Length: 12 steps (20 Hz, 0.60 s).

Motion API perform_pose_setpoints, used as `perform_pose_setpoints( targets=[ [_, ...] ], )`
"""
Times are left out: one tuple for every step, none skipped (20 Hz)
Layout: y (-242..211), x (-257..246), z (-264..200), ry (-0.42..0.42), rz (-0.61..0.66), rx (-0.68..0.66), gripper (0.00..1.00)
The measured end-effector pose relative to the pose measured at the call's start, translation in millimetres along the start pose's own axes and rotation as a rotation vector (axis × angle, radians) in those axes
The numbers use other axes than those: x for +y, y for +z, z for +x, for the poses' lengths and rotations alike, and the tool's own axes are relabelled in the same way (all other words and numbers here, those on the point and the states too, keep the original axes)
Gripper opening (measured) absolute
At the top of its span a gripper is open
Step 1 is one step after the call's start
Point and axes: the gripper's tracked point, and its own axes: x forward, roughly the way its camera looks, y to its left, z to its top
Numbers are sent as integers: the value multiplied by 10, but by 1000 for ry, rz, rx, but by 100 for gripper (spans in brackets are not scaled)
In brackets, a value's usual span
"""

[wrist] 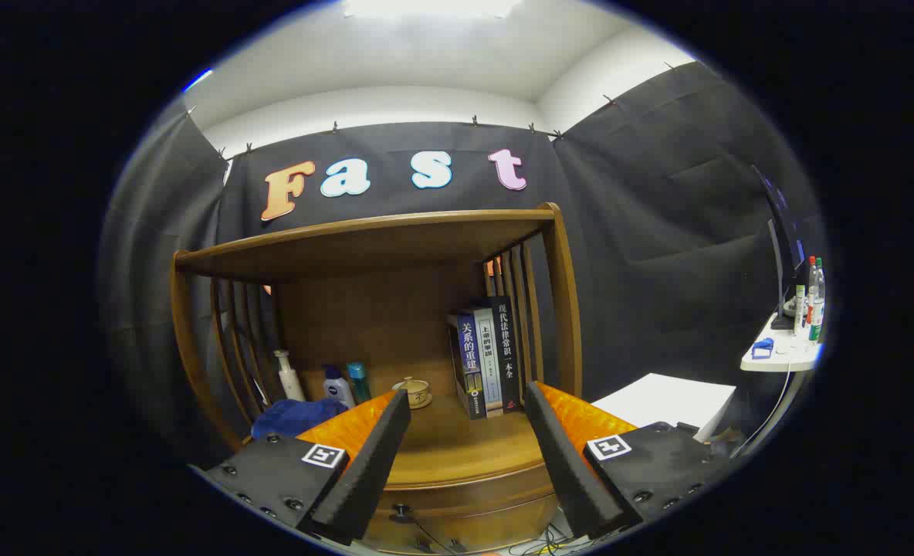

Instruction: Pull open the drawer, take out the items inside it, and place them on the countertop above the cabinet.

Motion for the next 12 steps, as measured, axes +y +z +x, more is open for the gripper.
perform_pose_setpoints(
  targets=[
    [11,6,-11,0,-4,-3,98],
    [25,-1,-5,0,-8,-7,98],
    [42,3,-11,-1,-11,-13,98],
    [58,16,-13,-2,-13,-18,98],
    [56,31,-18,-1,-13,-20,98],
    [58,35,-6,0,-13,-20,98],
    [51,55,-3,2,-14,-22,98],
    [72,65,-1,4,-18,-25,98],
    [80,74,7,6,-23,-30,98],
    [82,90,2,8,-29,-36,98],
    [82,100,7,11,-34,-41,98],
    [84,106,2,12,-38,-44,98]
  ],
)
